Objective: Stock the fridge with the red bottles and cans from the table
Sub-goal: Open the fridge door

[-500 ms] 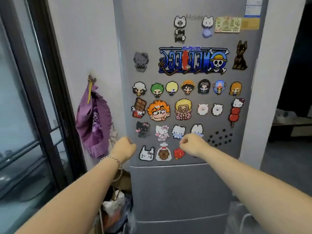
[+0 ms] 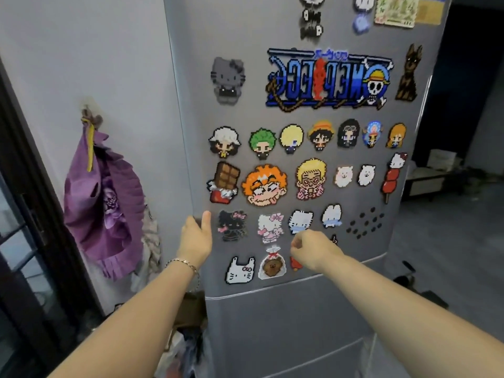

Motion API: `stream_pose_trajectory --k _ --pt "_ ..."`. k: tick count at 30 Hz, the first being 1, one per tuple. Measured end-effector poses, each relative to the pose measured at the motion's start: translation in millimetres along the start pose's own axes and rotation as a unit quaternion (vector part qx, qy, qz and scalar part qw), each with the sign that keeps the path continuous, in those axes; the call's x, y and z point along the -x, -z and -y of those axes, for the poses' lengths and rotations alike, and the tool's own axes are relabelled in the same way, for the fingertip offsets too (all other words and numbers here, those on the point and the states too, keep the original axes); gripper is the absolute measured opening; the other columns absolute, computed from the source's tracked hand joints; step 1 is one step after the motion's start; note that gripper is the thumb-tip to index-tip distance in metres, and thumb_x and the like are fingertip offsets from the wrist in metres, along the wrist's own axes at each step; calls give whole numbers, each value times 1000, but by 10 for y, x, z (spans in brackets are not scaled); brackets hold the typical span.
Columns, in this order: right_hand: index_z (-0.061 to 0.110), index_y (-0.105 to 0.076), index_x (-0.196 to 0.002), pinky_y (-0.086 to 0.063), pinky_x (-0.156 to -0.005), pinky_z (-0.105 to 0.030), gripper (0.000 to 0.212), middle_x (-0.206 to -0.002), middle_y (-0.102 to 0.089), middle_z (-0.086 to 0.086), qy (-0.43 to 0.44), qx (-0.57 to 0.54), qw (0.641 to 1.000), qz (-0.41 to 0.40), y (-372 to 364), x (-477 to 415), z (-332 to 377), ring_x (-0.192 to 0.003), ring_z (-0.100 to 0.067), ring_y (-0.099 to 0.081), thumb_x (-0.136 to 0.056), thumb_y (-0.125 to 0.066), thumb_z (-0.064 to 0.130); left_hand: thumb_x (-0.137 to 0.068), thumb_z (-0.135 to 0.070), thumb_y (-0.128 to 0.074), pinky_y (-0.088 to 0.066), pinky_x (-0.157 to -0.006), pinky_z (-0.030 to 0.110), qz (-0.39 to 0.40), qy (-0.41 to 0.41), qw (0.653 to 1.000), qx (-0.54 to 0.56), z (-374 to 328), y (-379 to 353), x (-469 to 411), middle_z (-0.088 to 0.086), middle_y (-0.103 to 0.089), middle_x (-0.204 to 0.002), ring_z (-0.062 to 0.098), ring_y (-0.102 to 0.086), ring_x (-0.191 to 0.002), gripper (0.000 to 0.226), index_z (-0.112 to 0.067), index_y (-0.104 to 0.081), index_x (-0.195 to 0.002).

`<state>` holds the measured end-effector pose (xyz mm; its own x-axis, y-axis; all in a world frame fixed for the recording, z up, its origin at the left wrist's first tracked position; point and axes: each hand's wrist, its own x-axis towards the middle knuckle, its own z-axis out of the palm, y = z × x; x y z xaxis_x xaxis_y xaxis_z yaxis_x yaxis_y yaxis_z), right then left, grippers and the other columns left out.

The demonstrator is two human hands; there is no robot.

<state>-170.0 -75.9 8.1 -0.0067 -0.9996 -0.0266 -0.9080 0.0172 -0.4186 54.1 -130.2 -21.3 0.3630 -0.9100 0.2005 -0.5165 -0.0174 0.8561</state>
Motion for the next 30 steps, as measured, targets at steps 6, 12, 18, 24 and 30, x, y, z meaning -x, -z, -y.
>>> stream_pose_trajectory --k 6,12,18,24,30 --pt "11 -62 -108 -49 -86 -34 25 -116 -64 -8 -6 8 1000 -5 42 266 -143 -105 -27 -59 -91 -46 20 -100 -40 -26 -33 -100 39 50 20 997 -54 -155 144 56 24 -43 -135 36 -43 -123 55 6 -37 -130" --pt "12 -64 -108 -50 -87 -35 26 -115 -64 -6 34 23 999 -14 186 692 -416 -105 -27 -59 -91 -45 20 -98 -46 -27 -40 -87 39 26 -2 996 -88 -150 205 611 22 -51 -122 34 -51 -107 53 1 -41 -118" --pt "16 -61 -108 -47 -75 -30 24 -108 -66 -3 96 -4 993 -71 291 1291 -710 -95 -25 -61 -95 -42 20 -92 -55 -35 -47 -82 42 19 -60 987 -148 -339 269 1654 15 -63 -101 31 -59 -92 52 -5 -46 -105" --pt "15 -61 -103 -48 -73 -32 25 -96 -64 0 95 -75 981 -155 613 1981 -1123 -88 -22 -60 -96 -42 28 -87 -64 -37 -46 -63 31 50 -118 957 -259 -921 30 2924 1 -60 -76 21 -58 -71 50 -15 -46 -81" --pt "12 -57 -114 -44 -82 -33 37 -108 -59 -3 60 -141 950 -271 1003 2612 -1619 -98 -22 -57 -99 -36 38 -90 -55 -42 -46 -68 32 146 -296 899 -289 -1483 -385 3757 -2 -63 -84 20 -60 -80 39 -17 -47 -85"
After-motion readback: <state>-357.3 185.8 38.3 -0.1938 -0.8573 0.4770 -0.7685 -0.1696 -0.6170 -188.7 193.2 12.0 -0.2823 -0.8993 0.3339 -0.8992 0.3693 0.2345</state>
